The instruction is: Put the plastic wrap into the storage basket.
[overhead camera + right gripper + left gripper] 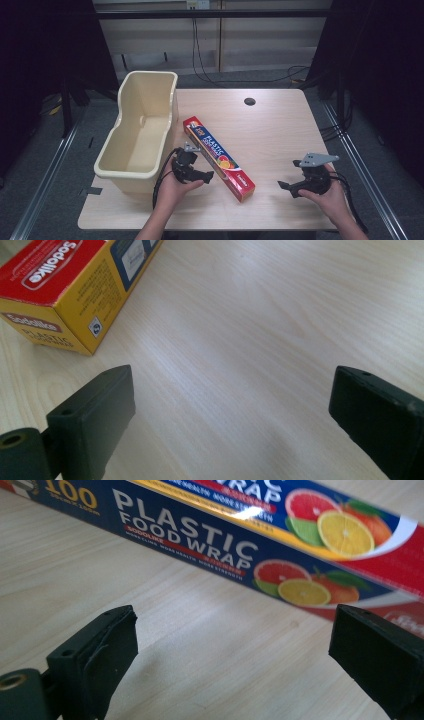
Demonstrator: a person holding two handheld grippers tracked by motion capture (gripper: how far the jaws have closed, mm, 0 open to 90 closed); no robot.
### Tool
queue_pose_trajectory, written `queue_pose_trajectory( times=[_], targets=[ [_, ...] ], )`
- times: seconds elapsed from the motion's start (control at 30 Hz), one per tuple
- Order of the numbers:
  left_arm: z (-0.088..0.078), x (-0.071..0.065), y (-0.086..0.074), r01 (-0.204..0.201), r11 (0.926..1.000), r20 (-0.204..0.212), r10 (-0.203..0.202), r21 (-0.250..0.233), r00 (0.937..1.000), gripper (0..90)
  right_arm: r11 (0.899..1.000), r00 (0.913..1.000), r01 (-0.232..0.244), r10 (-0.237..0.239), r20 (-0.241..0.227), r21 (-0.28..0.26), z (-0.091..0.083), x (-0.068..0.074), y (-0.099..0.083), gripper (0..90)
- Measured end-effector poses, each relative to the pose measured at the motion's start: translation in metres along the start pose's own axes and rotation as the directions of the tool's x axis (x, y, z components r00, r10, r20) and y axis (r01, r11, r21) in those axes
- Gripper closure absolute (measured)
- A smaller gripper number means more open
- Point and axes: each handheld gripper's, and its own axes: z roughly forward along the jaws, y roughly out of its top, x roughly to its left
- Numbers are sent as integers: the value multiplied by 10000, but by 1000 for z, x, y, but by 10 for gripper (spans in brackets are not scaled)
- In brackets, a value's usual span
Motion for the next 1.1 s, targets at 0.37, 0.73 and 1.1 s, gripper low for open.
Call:
queue_pose_trajectory(
  times=[0.37, 0.73, 1.1],
  targets=[
    [13, 2, 46, 1314, 9881, -21, -1317, 805, 9913, 36, 9999, 9998, -145, 144, 161, 45, -4, 1, -2, 47],
    [38, 12, 80, 3536, 9259, -717, -3469, 1326, 9352, 3, 9998, 9994, -206, 205, 293, 29, -3, 2, -2, 50],
    [59, 9, 82, 4229, 8909, -1195, -4075, 1656, 9053, 0, 9994, 9989, -350, 351, 319, -36, -3, 2, -3, 56]
  ],
)
